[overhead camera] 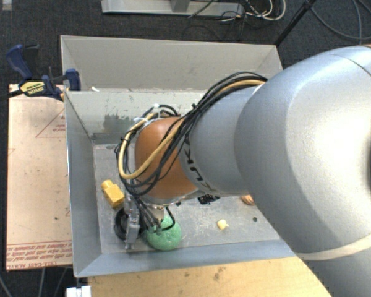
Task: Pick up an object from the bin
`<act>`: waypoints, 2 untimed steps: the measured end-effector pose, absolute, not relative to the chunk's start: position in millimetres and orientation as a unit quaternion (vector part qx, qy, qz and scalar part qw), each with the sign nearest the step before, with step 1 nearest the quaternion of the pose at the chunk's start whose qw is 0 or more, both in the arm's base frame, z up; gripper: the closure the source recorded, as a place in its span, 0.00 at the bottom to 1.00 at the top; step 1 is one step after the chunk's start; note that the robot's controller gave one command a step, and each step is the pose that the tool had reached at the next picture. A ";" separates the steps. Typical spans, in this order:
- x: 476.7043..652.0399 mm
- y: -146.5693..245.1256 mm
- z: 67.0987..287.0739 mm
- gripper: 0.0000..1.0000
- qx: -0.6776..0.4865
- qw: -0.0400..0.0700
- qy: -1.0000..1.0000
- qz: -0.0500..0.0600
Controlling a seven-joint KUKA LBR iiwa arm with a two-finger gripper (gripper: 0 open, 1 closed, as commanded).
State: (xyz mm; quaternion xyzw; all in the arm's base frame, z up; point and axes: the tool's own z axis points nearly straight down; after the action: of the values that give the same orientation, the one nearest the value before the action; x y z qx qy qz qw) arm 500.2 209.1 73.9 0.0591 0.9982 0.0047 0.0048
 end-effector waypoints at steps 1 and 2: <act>500.2 209.1 73.9 1.00 0.059 0.005 0.998 0.005; 517.4 205.6 98.3 1.00 0.055 0.002 0.998 0.003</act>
Offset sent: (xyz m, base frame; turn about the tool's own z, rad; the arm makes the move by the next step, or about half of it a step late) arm 0.0238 -0.0077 0.0330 -0.0099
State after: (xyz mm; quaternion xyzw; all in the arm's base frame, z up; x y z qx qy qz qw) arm 517.4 205.6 98.3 0.0547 0.9985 0.0028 0.0021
